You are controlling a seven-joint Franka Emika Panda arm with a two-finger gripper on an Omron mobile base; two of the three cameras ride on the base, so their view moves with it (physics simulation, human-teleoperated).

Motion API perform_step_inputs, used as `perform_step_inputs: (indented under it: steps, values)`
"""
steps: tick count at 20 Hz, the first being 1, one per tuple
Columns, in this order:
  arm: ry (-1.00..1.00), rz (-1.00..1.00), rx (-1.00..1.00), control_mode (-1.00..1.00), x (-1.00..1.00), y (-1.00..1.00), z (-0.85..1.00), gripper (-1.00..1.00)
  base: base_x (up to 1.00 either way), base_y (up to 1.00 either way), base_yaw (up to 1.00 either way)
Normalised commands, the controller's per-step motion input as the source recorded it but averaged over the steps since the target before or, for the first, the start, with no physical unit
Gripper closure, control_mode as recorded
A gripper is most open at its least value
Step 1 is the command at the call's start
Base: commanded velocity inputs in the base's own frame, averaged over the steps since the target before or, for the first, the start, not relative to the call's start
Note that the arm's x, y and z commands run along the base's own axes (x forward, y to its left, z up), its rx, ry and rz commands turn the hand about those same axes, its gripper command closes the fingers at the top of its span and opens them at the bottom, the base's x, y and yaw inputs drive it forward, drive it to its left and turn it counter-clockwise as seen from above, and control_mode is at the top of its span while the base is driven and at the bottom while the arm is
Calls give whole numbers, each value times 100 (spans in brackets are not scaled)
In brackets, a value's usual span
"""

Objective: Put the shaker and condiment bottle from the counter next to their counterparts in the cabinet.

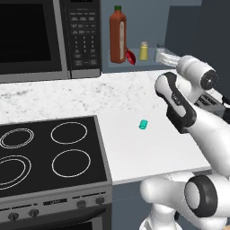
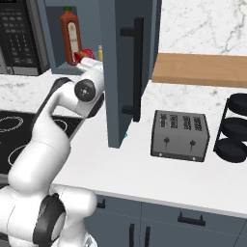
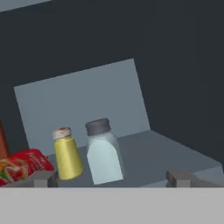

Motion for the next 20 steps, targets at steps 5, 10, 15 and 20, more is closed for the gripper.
perform_step_inputs:
  steps: [5,10,15,20]
  values:
    - [0,0,6,-100,-100,0,-15,-100,0,0,0]
    - [5,0,0,-100,-100,-3,-21,-100,0,0,0]
    - [19,3,0,-100,-100,-52,31,-100,0,0,0]
    - [18,7,-8,-100,-100,-63,30,-100,0,0,0]
